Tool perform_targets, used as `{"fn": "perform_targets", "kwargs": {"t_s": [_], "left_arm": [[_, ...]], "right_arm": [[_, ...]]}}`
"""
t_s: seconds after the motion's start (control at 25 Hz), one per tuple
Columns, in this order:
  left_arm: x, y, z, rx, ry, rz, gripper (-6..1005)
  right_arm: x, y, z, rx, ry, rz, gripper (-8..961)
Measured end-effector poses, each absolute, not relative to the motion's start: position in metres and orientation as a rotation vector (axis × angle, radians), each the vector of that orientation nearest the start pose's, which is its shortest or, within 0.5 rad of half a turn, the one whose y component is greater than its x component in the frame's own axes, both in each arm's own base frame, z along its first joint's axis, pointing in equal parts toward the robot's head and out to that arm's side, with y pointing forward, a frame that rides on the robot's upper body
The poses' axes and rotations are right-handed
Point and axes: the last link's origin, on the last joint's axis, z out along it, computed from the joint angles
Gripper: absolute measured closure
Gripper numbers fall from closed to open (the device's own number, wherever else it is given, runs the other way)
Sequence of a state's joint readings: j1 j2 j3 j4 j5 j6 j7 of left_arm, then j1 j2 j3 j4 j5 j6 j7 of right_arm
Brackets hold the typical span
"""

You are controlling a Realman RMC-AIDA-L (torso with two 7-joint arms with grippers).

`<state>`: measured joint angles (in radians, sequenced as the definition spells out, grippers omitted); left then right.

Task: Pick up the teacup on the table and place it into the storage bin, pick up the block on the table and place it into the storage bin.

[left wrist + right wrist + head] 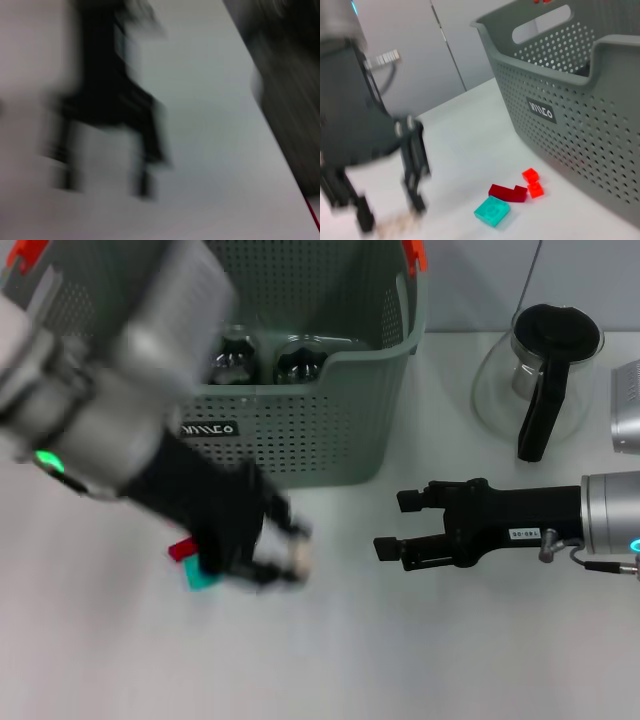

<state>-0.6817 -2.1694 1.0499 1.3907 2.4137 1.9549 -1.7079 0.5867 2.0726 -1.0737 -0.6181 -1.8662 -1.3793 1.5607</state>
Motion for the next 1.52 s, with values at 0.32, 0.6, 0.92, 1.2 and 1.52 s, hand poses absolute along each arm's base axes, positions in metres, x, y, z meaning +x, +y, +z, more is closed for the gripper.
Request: {"fn": "perform_targets", "kwargs": {"t_s": [0.32,0.6,0.92,1.2,1.52], "left_arm": [[-0.128,0.377,0.114,-2.696,-0.384,-0.453,561],[-0.136,0.441,0.120,-2.538,-0.694,-0.514,555],[-0.135,0.459,0.106,-2.462,-0.754,-0.501,547],[-0.128,0.436,0.114,-2.547,-0.749,-0.508,356],[-0.134,0.345,0.088,-2.958,-0.346,-0.238,82]], "right_arm": [[0.234,0.341,-0.045,-2.875,0.728,0.531,38],[0.231,0.343,-0.045,-2.882,0.716,0.529,38],[0.228,0.344,-0.045,-2.892,0.692,0.526,39],[0.229,0.344,-0.042,-2.891,0.691,0.525,39],[0.230,0.348,-0.039,-2.875,0.682,0.520,38]]}}
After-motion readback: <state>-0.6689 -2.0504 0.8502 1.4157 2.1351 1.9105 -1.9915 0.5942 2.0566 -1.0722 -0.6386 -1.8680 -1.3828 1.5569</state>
